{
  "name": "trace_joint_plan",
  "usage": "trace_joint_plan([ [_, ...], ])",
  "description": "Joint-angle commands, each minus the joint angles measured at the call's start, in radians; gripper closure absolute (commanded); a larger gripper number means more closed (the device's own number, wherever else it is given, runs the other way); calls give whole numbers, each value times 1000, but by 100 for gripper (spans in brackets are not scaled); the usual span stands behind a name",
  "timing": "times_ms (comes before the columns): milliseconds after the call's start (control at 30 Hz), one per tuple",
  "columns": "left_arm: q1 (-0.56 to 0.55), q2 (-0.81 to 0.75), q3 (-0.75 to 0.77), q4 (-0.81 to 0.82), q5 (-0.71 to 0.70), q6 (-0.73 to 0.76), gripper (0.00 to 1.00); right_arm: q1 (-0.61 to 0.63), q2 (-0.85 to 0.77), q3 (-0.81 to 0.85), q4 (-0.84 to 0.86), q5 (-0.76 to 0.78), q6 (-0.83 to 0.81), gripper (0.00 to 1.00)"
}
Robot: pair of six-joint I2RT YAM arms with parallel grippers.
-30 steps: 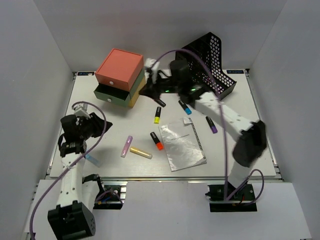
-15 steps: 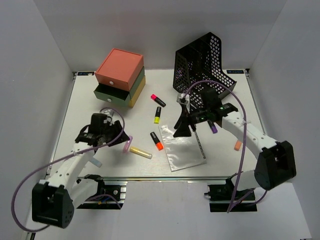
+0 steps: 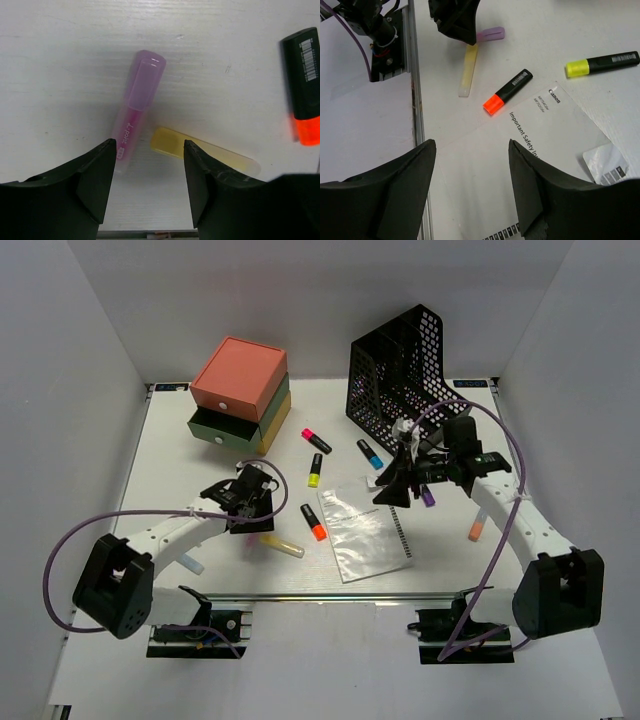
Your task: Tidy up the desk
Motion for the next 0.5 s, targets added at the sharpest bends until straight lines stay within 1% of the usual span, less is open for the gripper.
trace_joint_plan([
  [0, -31, -15, 18, 9, -139, -15, 34, -26, -44, -24, -8, -45, -53, 34],
  [133, -54, -12, 4, 65, -207, -12, 35, -52, -78, -42, -2, -65, -73, 35],
  [300, -63, 54, 4, 126, -193, 30, 37, -61, -113, -61, 10, -56, -89, 38],
  [467, -63, 92, -1, 180, -191, 55, 38, -64, -167, -99, 70, -27, -80, 40],
])
